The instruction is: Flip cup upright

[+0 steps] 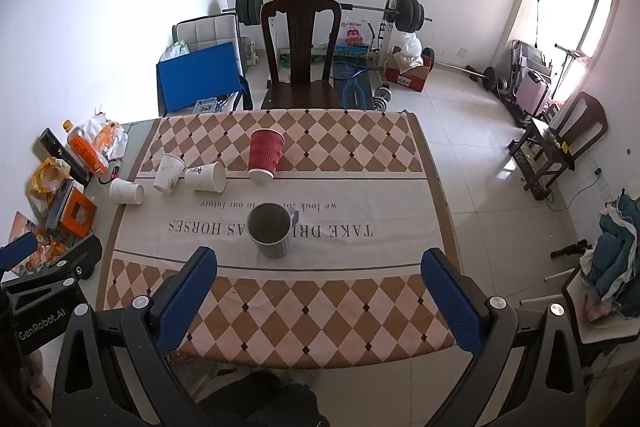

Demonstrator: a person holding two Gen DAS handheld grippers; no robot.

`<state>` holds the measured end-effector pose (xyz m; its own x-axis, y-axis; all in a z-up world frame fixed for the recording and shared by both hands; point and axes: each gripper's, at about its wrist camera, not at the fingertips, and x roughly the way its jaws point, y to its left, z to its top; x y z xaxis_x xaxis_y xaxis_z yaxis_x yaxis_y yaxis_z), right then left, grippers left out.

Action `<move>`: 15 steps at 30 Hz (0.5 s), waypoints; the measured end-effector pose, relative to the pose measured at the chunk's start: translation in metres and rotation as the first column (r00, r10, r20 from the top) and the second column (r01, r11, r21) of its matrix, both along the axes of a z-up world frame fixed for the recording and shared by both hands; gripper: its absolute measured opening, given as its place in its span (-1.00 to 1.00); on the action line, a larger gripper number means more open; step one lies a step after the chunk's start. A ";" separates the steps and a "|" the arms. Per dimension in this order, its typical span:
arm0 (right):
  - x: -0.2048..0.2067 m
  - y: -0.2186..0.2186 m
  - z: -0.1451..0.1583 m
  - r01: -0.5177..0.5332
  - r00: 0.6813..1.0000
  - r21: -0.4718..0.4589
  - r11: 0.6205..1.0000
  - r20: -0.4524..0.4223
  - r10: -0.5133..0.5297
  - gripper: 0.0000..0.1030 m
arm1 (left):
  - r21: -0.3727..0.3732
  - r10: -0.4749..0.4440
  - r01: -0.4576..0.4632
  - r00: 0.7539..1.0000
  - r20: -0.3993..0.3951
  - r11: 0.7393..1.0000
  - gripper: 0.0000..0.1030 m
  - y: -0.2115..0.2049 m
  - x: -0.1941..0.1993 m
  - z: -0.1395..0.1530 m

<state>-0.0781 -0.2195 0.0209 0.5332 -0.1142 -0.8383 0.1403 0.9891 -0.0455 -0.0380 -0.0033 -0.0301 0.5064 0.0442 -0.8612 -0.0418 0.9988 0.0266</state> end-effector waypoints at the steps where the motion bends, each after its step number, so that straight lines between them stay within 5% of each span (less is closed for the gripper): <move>1: -0.001 0.000 0.000 -0.001 1.000 0.000 1.000 -0.004 0.001 1.00 | 0.001 0.000 0.000 1.000 0.000 1.000 1.00 0.000 0.000 0.000; 15: -0.003 -0.003 -0.006 -0.005 1.000 0.007 1.000 -0.015 0.005 1.00 | 0.011 -0.002 0.003 1.000 -0.004 1.000 1.00 0.002 -0.002 -0.003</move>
<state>-0.0813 -0.2223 0.0149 0.5214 -0.1056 -0.8468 0.1347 0.9901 -0.0405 -0.0400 -0.0008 -0.0328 0.5030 0.0520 -0.8627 -0.0392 0.9985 0.0373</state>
